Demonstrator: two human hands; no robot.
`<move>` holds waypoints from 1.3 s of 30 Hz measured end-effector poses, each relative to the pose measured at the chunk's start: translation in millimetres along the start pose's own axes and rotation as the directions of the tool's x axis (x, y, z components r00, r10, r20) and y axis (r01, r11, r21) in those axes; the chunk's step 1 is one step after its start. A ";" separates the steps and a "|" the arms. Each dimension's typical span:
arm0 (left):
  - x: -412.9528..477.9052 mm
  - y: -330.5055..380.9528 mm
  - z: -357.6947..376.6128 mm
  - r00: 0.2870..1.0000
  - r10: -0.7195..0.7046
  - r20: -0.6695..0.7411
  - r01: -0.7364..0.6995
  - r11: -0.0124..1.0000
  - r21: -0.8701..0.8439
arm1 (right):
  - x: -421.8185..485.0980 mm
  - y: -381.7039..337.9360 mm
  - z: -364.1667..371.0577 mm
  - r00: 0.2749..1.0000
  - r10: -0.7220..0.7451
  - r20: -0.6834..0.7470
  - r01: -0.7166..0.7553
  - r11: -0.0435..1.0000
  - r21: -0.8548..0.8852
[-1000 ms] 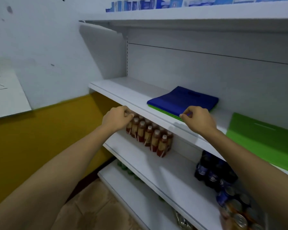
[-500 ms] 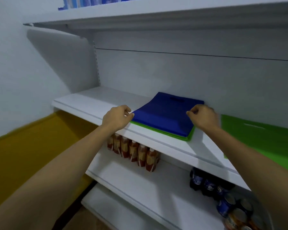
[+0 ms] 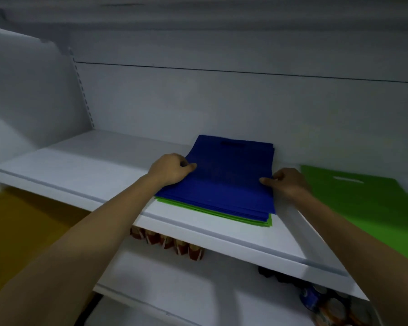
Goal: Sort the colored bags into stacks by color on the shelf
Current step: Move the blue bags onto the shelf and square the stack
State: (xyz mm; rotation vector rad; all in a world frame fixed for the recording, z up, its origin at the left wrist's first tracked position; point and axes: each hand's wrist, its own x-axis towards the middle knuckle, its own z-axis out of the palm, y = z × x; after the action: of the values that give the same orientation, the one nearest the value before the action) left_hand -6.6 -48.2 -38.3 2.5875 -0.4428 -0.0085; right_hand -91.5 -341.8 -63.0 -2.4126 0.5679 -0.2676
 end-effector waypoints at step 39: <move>21.8 87.1 36.0 0.898 0.436 -0.063 -0.385 0.709 -0.591 | -144.2 0.8 -54.8 0.824 0.484 -0.295 -0.033 0.562 0.827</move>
State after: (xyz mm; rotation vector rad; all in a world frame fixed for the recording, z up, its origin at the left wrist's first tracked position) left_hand -16.1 -143.7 -25.4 1.8281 -0.8894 -0.0844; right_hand -237.3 -305.5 -28.0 -1.3165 0.8198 -0.8367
